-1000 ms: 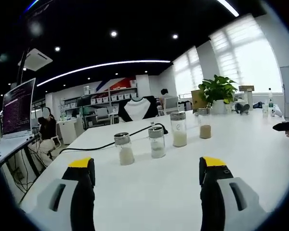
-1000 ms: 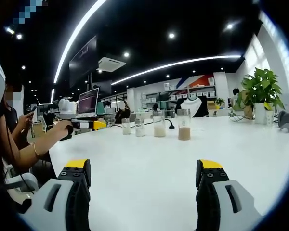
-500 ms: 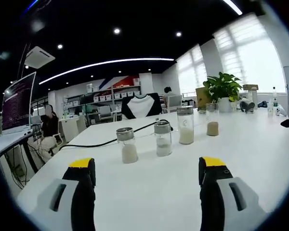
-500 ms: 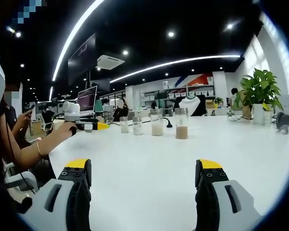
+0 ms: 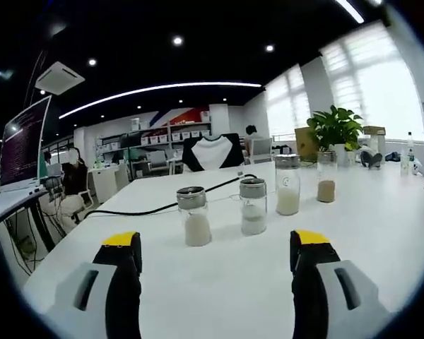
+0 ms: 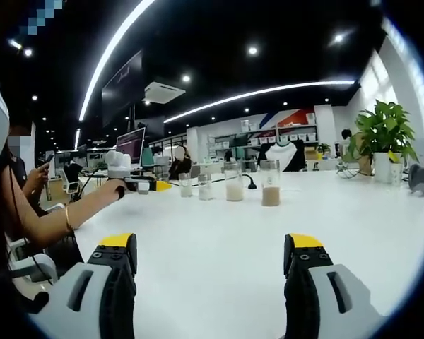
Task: Rotate the seasoning bottle until the label or dispensing opening points toward the visible target arrow and the bottle remains upright within the marked orientation range
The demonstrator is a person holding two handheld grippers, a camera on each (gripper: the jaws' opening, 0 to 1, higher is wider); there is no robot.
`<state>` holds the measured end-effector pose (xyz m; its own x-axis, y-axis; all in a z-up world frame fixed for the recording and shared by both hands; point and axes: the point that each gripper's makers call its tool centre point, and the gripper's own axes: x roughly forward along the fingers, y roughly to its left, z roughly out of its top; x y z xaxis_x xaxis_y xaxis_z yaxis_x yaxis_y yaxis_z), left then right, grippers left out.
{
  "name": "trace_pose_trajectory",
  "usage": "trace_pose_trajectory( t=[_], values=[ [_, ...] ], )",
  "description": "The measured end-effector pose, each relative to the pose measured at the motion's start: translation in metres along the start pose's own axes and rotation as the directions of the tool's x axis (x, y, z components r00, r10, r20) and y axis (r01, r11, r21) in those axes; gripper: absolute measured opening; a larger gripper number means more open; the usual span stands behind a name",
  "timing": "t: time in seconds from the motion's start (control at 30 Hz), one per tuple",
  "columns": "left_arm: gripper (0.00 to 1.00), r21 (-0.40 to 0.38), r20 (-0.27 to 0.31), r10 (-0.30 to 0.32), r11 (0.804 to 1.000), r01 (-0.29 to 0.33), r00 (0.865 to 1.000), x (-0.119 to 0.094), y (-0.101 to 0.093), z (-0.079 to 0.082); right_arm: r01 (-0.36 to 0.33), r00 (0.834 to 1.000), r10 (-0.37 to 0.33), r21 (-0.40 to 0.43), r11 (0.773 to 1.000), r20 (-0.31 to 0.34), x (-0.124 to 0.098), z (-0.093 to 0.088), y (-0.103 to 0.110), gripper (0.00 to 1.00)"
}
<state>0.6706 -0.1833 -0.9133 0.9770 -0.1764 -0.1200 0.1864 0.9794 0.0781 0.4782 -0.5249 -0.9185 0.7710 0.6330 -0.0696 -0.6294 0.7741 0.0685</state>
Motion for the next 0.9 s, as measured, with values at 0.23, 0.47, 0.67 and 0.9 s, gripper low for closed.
trace_pose_trajectory(
  t=[0.23, 0.47, 0.67, 0.9],
  values=[
    [0.92, 0.026, -0.013, -0.007, 1.000, 0.008, 1.000, -0.004, 0.004, 0.000, -0.010, 1.000, 0.010, -0.015, 1.000, 0.000, 0.000, 0.003, 0.003, 0.88],
    [0.91, 0.003, 0.023, 0.005, 1.000, -0.005, 1.000, 0.002, 0.009, 0.015, 0.012, 1.000, -0.012, -0.010, 1.000, 0.002, -0.006, 0.003, 0.000, 0.88],
    [0.87, -0.024, 0.022, -0.005, 1.000, 0.006, 1.000, 0.012, 0.009, 0.016, 0.021, 1.000, -0.022, -0.037, 0.999, -0.019, -0.008, 0.001, -0.003, 0.88],
    [0.87, -0.039, 0.016, 0.002, 0.999, -0.001, 1.000, 0.025, 0.013, 0.016, -0.005, 1.000, 0.004, -0.049, 0.999, -0.015, -0.005, 0.008, 0.002, 0.88]
  ],
)
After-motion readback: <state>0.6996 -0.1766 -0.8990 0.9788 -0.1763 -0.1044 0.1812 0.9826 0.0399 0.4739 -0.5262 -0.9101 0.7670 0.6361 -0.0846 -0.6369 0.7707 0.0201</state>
